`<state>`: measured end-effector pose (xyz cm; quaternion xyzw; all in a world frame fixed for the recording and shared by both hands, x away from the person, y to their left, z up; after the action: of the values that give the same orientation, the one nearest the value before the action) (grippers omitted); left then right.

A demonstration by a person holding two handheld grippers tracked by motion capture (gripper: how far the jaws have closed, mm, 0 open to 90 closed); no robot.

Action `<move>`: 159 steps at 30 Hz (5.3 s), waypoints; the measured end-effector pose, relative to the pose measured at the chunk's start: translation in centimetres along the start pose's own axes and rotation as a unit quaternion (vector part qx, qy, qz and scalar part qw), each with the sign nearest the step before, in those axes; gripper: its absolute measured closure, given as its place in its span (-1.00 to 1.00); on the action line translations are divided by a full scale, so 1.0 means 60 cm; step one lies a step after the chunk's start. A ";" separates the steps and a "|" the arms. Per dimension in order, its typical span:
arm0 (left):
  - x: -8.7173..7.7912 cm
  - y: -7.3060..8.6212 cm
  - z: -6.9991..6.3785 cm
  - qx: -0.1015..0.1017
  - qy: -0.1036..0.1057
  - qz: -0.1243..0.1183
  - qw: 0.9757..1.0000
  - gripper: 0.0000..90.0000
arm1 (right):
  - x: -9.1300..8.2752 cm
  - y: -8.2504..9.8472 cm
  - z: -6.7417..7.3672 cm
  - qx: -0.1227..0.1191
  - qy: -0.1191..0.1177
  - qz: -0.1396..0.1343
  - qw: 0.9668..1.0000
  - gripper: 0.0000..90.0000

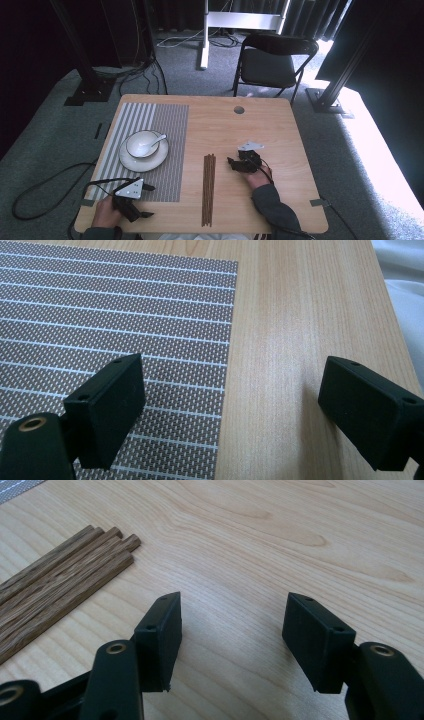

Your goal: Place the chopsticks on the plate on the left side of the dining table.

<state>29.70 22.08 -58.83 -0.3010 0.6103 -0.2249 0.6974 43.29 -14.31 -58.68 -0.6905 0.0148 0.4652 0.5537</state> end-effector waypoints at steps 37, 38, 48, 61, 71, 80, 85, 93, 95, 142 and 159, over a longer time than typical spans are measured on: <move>0.000 0.000 0.000 0.000 0.000 0.000 1.000 -0.74 | -0.031 -0.015 0.045 -0.048 -0.045 -0.015 0.998 0.03; 0.000 0.000 0.000 0.000 0.000 0.000 1.000 -0.74 | -0.033 -0.016 0.048 -0.052 -0.046 -0.016 0.997 0.03; 0.000 0.000 0.000 0.000 0.000 0.000 1.000 -0.74 | -0.040 -0.018 0.062 -0.064 -0.053 -0.016 0.996 0.03; 0.000 0.000 0.000 0.000 0.000 0.000 1.000 -0.74 | -0.046 -0.019 0.078 -0.076 -0.064 -0.017 0.995 0.03; 0.000 0.000 0.000 0.000 0.000 0.000 1.000 -0.74 | -0.050 -0.019 0.085 -0.081 -0.069 -0.019 0.994 0.03; 0.000 0.000 0.000 0.000 0.000 0.000 1.000 -0.74 | -0.049 -0.016 0.096 -0.094 -0.073 -0.015 0.993 0.03; 0.000 0.000 0.000 0.000 0.000 0.000 1.000 -0.74 | -0.049 -0.015 0.101 -0.097 -0.076 -0.013 0.992 0.03; 0.000 0.000 0.000 0.000 0.000 0.000 1.000 -0.74 | -0.050 -0.014 0.110 -0.105 -0.083 -0.010 0.991 0.03; 0.000 0.000 0.000 0.000 0.000 0.000 1.000 -0.74 | -0.050 -0.013 0.113 -0.106 -0.084 -0.010 0.991 0.03; 0.000 0.000 0.000 0.000 0.000 0.000 1.000 -0.74 | -0.025 0.004 0.153 -0.128 -0.111 0.019 0.985 0.00; 0.000 0.000 0.000 0.000 0.000 0.000 1.000 -0.74 | -0.019 0.009 0.151 -0.134 -0.104 0.033 0.985 0.22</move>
<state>29.70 22.08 -58.83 -0.3010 0.6101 -0.2250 0.6975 36.66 -8.03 -57.91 -0.7053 -0.0828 0.5506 0.4389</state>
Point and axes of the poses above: each handheld gripper's, and its own axes: x roughly forward along the jaws, y roughly out of its underside, z roughly to its left, the point moved 6 cm from there along x, roughly forward along the jaws, and after that the axes turned 4 degrees about -y, right-handed, at the moved point
